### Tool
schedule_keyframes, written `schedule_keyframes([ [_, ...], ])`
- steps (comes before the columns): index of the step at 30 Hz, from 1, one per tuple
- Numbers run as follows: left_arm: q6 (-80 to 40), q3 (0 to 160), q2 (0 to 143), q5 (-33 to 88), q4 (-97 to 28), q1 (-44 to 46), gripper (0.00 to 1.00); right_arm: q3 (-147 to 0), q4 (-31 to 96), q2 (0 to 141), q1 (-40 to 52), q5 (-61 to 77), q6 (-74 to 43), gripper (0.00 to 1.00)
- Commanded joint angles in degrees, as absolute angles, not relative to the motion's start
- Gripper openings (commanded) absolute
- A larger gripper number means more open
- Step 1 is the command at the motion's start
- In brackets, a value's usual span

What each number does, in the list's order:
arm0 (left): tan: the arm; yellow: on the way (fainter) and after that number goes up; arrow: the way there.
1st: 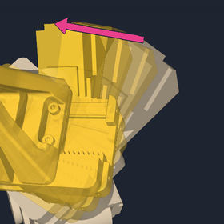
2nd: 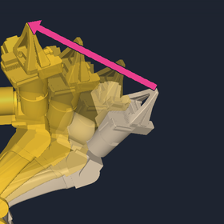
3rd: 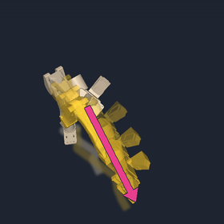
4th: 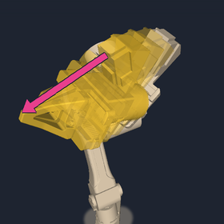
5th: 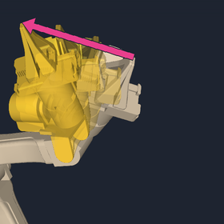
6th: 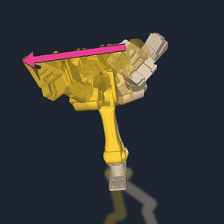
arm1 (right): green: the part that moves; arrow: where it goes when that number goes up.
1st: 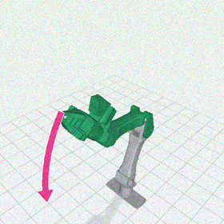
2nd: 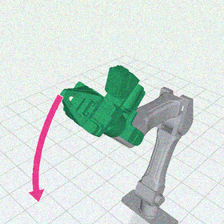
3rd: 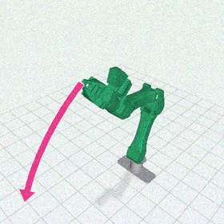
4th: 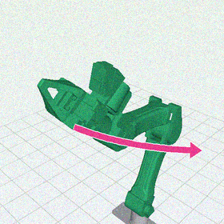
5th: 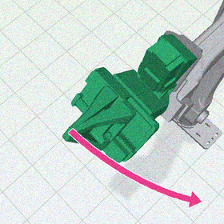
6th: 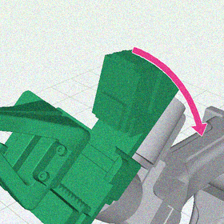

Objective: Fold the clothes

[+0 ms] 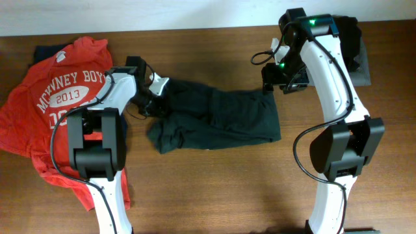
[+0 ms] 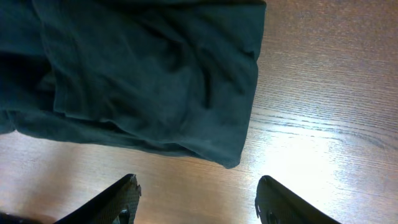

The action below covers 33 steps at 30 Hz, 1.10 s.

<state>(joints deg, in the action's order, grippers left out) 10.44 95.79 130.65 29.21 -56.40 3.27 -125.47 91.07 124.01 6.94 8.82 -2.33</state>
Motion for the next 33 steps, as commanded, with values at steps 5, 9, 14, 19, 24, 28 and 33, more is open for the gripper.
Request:
schedule_keyframes([
  [5,8.2,103.1,133.0,19.7,-65.7,-1.9,0.01,-125.9,91.0,123.0,7.0,8.1,-1.8,0.66],
  [9,8.5,108.2,131.6,19.7,-69.7,-2.3,0.01,-123.9,88.7,123.2,7.0,9.9,-2.0,0.41],
  [14,8.6,112.8,131.0,19.7,-73.0,-2.2,0.01,-116.7,79.2,123.2,7.0,20.7,-1.9,0.04],
  [19,8.6,113.1,131.0,19.7,-73.2,-2.2,0.01,-105.3,68.4,123.2,7.1,31.9,-1.9,0.04],
  [24,8.6,113.1,131.0,19.7,-73.4,-2.3,0.01,-95.3,61.0,123.2,7.1,36.8,-2.0,0.04],
  [28,8.6,113.9,130.6,19.7,-74.1,-2.2,0.01,-88.4,55.1,123.2,7.1,36.9,-4.6,0.04],
  [33,8.6,116.9,129.4,19.7,-75.7,-2.1,0.01,-81.4,47.3,123.2,7.0,36.6,-7.5,0.04],
])
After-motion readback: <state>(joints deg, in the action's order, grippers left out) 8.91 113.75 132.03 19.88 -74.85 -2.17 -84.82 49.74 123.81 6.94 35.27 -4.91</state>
